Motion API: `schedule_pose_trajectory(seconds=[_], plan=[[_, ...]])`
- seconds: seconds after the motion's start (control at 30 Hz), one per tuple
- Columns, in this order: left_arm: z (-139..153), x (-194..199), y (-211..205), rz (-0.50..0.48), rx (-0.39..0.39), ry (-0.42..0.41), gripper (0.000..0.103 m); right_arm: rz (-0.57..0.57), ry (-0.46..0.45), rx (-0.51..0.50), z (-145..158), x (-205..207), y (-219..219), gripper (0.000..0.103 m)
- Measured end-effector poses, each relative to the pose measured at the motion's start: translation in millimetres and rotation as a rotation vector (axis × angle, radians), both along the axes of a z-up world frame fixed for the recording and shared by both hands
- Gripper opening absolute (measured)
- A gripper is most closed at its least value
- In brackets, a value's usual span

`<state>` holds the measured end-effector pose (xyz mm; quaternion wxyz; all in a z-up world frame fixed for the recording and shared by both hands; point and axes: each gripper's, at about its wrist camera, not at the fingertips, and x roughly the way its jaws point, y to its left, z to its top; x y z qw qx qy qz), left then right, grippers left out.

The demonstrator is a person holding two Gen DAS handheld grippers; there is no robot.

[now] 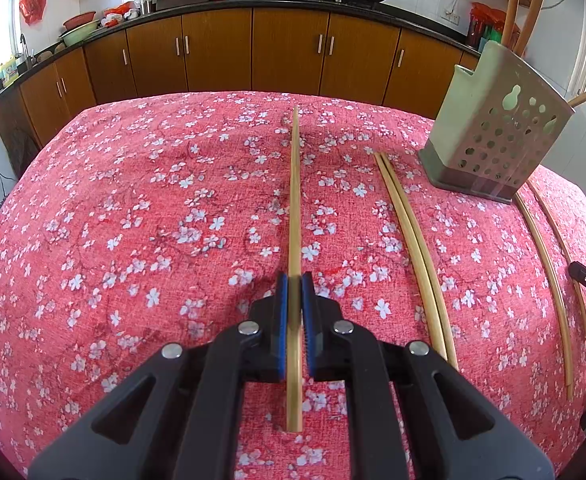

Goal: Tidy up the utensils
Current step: 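Close the right tool on a chopstick while the left tool grasps another chopstick, then lift the left tool's chopstick over the holder while the right tool carries its chopstick there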

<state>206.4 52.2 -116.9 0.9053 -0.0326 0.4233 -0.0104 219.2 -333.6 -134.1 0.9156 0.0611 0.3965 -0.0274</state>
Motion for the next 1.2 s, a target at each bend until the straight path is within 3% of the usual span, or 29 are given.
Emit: schedule_pose_trajectory(seconds=[1.2], plan=[[0.3,-0.5,1.4,0.003,-0.022,0.002,0.011,-0.002,0.001,-0.003,-0.1,0.0,-0.7,0.008]])
